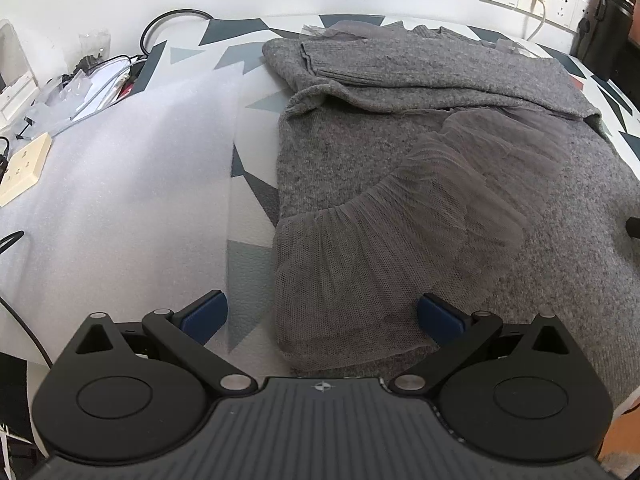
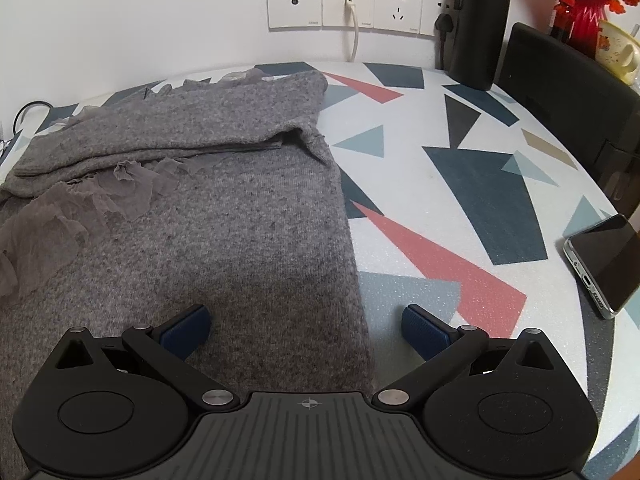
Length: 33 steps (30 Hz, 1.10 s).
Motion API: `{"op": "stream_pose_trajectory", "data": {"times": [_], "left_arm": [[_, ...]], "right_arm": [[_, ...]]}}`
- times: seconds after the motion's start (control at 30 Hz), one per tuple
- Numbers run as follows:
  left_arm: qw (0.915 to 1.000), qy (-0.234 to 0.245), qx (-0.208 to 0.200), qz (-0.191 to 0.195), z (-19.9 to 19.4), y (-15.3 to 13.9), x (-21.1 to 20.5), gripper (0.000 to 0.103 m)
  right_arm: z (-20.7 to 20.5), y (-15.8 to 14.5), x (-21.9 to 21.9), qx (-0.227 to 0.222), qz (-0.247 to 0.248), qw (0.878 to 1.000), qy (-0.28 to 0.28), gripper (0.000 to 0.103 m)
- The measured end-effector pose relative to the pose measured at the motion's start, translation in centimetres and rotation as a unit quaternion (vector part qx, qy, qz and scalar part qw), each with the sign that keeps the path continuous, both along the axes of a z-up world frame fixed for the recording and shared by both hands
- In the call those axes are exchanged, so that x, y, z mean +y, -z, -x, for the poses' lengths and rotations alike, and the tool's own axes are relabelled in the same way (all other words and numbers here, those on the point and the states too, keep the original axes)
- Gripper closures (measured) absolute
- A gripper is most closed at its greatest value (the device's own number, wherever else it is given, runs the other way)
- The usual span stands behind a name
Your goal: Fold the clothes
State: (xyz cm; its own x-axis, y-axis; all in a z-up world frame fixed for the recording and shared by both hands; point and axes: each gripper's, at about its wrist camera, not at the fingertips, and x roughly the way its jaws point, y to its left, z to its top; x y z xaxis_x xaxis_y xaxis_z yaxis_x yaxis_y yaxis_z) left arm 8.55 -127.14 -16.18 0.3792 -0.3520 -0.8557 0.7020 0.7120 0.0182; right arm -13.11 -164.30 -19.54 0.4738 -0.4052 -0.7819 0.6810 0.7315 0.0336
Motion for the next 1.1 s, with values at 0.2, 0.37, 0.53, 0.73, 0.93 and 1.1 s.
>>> {"op": "stream_pose_trajectory", "data": {"times": [0.2,0.37,0.53,0.73,0.93,1.1], "left_arm": [[1.0,0.0,0.001,0.001,-0.05,-0.03,-0.04,0.0],[1.0,0.0,0.0,0.002,-0.01,0.01,0.04,0.0],[1.0,-0.001,0.001,0.0,-0.02,-0.04,-0.05,0.0],[1.0,-0.003,0.005,-0.004,-0.11,-0.05,-0.15,0.0],[0.9999,-0.004,0.008,-0.008,-0.18,-0.07,-0.27,0.0],[0.9999,-0.003,0.01,-0.01,-0.25,-0.1,-0.32,0.0]], "right_arm": [[-0.27,-0.04,-0.22,0.009,-0.008,1.0,0.0,0.001],[-0.25,-0.01,-0.18,0.009,-0.006,1.0,0.0,0.001],[-0.32,-0.07,-0.32,0.011,-0.008,1.0,-0.005,0.001],[-0.39,-0.12,-0.41,0.012,-0.01,1.0,-0.007,0.001],[-0.27,-0.06,-0.32,0.009,-0.007,1.0,-0.01,0.001],[-0.28,-0.07,-0.37,0.009,-0.007,1.0,-0.012,0.001]]}}
